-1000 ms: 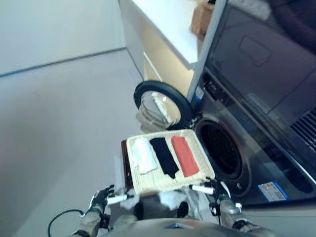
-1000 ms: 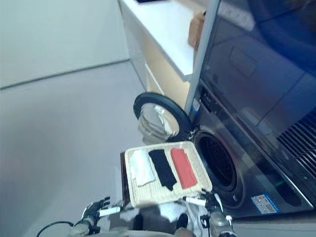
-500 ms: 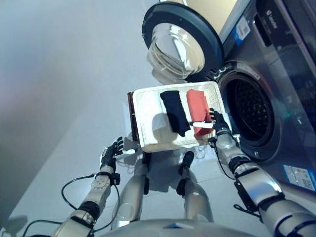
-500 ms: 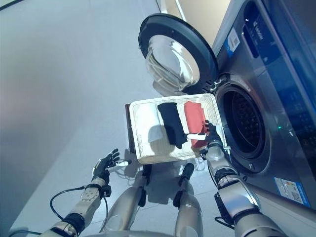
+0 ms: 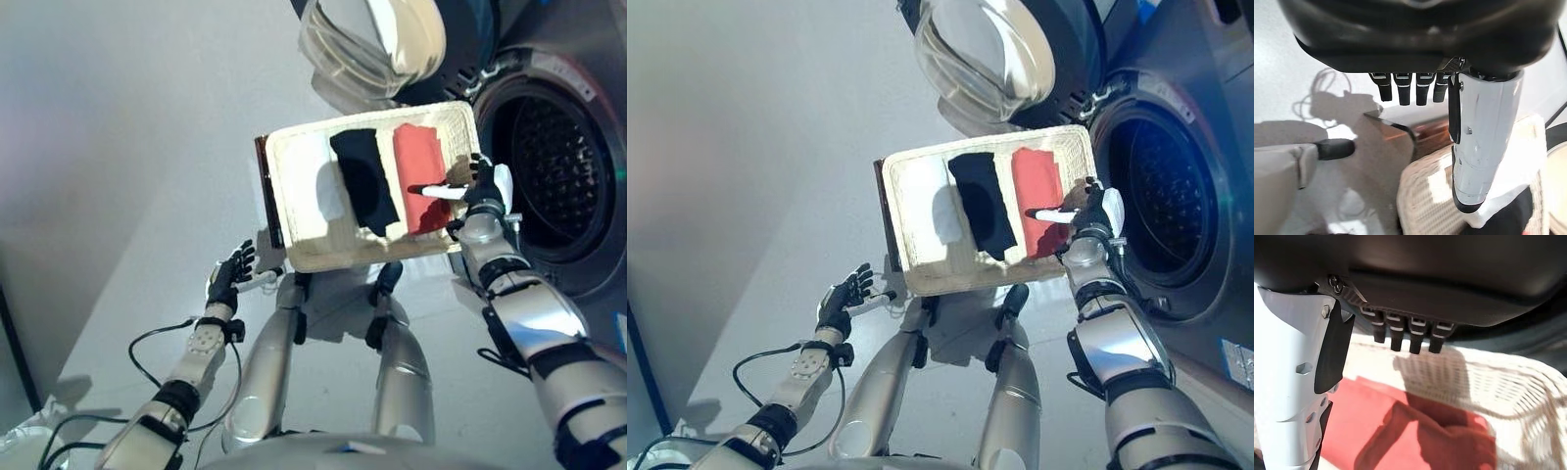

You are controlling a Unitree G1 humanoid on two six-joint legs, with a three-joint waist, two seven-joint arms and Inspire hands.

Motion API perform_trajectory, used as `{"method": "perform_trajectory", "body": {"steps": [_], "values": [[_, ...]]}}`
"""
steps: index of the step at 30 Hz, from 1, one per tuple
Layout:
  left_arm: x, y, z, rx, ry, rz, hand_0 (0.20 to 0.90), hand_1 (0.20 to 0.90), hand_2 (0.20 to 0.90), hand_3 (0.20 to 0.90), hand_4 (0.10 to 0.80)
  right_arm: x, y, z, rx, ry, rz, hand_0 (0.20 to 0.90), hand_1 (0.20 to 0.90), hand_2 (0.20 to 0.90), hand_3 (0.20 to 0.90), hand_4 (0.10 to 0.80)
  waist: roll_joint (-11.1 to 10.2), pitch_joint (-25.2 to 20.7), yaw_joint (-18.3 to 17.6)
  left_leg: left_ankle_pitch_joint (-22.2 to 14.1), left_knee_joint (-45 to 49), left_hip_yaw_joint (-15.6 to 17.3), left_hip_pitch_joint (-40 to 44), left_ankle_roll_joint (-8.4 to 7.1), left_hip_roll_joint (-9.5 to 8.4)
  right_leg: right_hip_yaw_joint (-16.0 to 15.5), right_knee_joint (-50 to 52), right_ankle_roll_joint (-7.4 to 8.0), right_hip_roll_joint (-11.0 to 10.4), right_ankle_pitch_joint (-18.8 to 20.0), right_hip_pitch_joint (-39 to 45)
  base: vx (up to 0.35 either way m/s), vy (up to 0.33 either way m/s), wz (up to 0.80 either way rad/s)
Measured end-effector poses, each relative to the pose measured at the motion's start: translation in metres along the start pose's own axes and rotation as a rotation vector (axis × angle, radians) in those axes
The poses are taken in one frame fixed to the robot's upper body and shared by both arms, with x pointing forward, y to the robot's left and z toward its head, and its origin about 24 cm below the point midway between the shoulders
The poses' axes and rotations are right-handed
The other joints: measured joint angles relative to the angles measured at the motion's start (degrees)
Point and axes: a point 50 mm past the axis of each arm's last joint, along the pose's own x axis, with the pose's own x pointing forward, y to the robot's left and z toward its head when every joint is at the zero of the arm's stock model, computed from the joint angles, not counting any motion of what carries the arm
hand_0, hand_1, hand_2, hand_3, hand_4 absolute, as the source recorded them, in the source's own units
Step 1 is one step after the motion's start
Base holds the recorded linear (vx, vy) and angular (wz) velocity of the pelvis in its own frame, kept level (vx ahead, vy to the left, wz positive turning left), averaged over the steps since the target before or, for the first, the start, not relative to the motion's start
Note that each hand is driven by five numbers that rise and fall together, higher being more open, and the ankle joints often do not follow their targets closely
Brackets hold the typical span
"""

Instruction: Pick up the clothes and place them into the washing machine

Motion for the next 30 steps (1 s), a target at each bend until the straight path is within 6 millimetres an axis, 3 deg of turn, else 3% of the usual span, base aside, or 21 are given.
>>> {"method": "perform_trajectory", "body": {"steps": [7, 14, 18, 24, 25, 27, 30], "values": [[0.000, 0.001, 0.002, -0.006, -0.011, 0.022, 0.900, 0.900, 0.900, 0.900, 0.800, 0.001, -0.002, 0.002, -0.035, -0.008, -0.024, 0.900, 0.900, 0.900, 0.900, 0.800, 0.1, -0.1, 0.5, -0.6, 0.3, -0.5, -1.0, -0.64, -0.36, 0.0, 0.5, 0.03, -0.3, -0.6, -1.1, 0.045, 0.009, 0.01], [0.005, -0.007, 0.027, -0.044, -0.118, 0.000, 0.900, 0.900, 0.900, 0.900, 0.800, 0.006, -0.010, 0.019, -0.017, -0.039, -0.068, 0.900, 0.900, 0.900, 0.900, 0.800, 0.5, 0.3, 1.7, -0.7, 3.3, -0.6, -7.1, 0.41, -0.81, 0.1, 2.0, 0.23, -0.7, 0.1, -6.2, -0.004, 0.028, 0.05], [0.010, -0.018, 0.047, -0.046, -0.198, -0.044, 0.900, 0.900, 0.900, 0.900, 0.800, 0.012, -0.026, 0.033, -0.009, -0.058, -0.124, 0.900, 0.900, 0.900, 0.900, 0.800, 1.6, 2.5, 2.6, -0.8, 4.1, -1.3, -8.5, 0.57, -1.25, 0.1, 3.2, 0.27, -1.1, -0.1, -7.4, 0.000, 0.027, 0.07], [0.011, -0.020, 0.052, -0.049, -0.215, -0.042, 0.900, 0.900, 0.900, 0.900, 0.800, 0.016, -0.036, 0.052, 0.015, -0.094, -0.194, 0.900, 0.900, 0.900, 0.900, 0.800, 1.8, 4.0, 2.7, -0.7, 5.7, -1.7, -12.1, 0.56, -1.76, 0.1, 5.6, 0.31, -2.2, -0.7, -11.1, 0.002, 0.030, 0.08], [0.011, -0.020, 0.052, -0.049, -0.216, -0.042, 0.900, 0.900, 0.900, 0.900, 0.800, 0.017, -0.039, 0.054, 0.014, -0.094, -0.205, 0.505, 0.505, 0.505, 0.505, 0.518, 1.8, 4.1, 2.7, -0.7, 5.9, -1.7, -12.5, 0.61, -1.84, 0.1, 5.8, 0.31, -2.3, -0.7, -11.3, -0.010, 0.031, 0.06], [0.011, -0.021, 0.054, -0.052, -0.224, -0.041, 0.900, 0.900, 0.900, 0.900, 0.800, 0.019, -0.048, 0.058, 0.005, -0.097, -0.228, 0.200, 0.200, 0.200, 0.200, 0.300, 1.8, 4.2, 2.7, -0.6, 6.0, -1.7, -13.1, 0.53, -2.03, 0.1, 6.3, 0.28, -2.5, -0.8, -12.2, -0.013, 0.035, 0.05], [0.010, -0.023, 0.056, -0.051, -0.233, -0.043, 0.900, 0.900, 0.900, 0.900, 0.800, 0.021, -0.060, 0.065, -0.037, -0.122, -0.265, 0.200, 0.200, 0.200, 0.200, 0.300, 1.8, 4.6, 2.7, -0.5, 6.6, -1.9, -14.4, 0.55, -2.46, 0.4, 7.2, 0.08, -2.7, -0.9, -13.7, -0.018, 0.042, 0.03]]}}
